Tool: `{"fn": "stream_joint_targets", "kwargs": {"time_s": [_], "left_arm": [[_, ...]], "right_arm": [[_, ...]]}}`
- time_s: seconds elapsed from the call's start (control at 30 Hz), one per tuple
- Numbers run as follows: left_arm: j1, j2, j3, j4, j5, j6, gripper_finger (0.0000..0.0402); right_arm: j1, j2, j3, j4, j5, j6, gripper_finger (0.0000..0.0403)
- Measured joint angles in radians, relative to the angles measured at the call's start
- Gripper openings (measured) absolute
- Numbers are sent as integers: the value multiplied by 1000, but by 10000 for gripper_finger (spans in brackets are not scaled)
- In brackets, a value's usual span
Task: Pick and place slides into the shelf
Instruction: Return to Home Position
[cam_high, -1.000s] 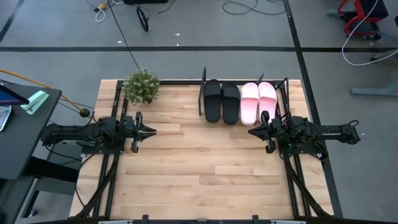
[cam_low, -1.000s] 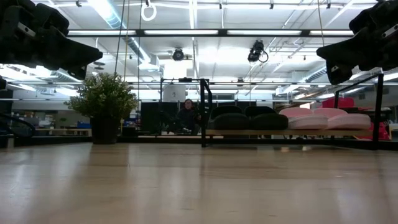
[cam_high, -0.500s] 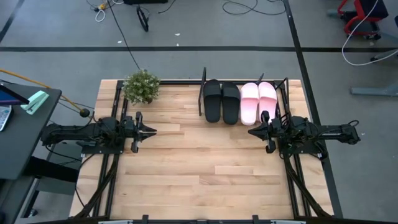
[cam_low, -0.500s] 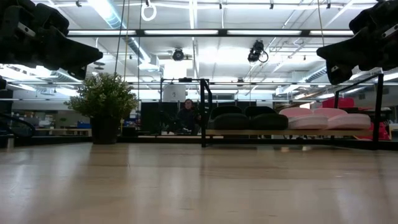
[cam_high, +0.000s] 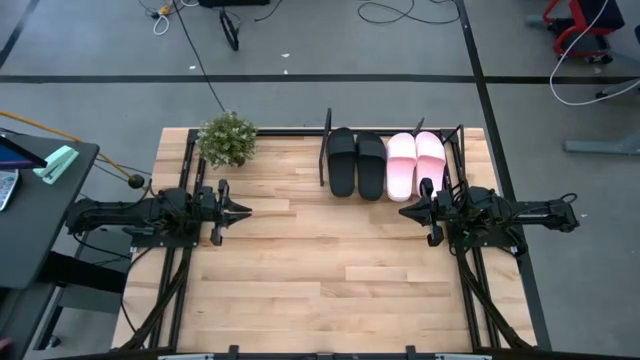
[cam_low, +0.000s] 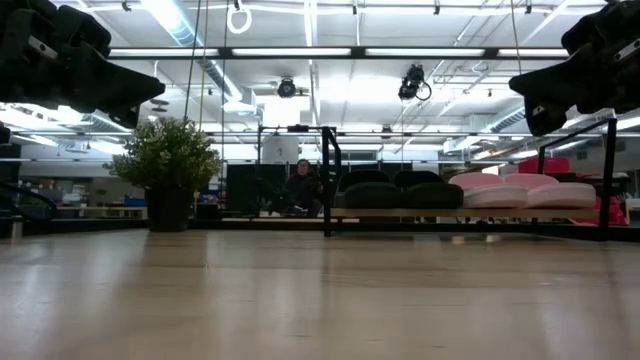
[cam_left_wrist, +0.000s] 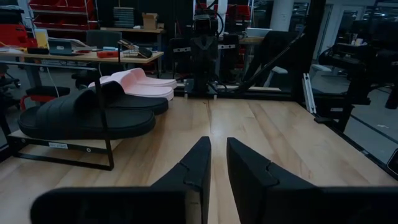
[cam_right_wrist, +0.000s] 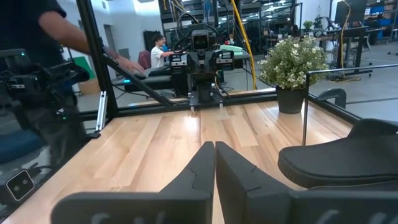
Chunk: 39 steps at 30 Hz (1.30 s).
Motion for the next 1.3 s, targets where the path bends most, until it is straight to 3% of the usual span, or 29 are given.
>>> {"fn": "stream_joint_targets", "kwargs": {"time_s": [1.3], "left_arm": [[0, 0, 0, 0, 0, 0, 60]], "right_arm": [[0, 0, 0, 0, 0, 0, 18]]}}
